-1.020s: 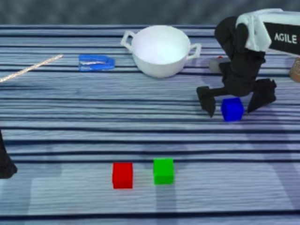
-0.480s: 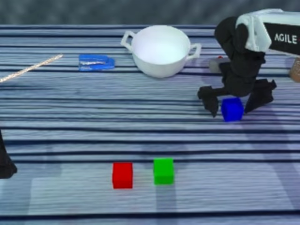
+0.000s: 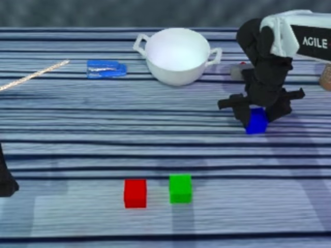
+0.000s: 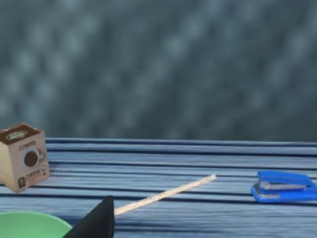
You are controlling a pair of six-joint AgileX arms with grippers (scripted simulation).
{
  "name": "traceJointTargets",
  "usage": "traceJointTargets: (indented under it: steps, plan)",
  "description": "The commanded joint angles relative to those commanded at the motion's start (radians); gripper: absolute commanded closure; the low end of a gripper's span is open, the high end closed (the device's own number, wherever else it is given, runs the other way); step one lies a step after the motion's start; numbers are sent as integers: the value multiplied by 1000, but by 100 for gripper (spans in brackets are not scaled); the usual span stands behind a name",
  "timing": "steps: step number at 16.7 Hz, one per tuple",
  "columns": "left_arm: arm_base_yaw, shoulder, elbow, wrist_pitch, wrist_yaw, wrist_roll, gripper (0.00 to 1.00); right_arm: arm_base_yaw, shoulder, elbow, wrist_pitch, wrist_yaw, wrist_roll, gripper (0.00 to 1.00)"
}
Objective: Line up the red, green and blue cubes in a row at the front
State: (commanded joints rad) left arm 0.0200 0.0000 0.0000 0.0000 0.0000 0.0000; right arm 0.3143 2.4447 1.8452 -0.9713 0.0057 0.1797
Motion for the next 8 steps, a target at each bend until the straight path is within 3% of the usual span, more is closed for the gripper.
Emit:
traceJointTargets:
  steps: [8]
  plan:
    - [0,0,0,0,0,0,0,0,0,0,0,0,0,100]
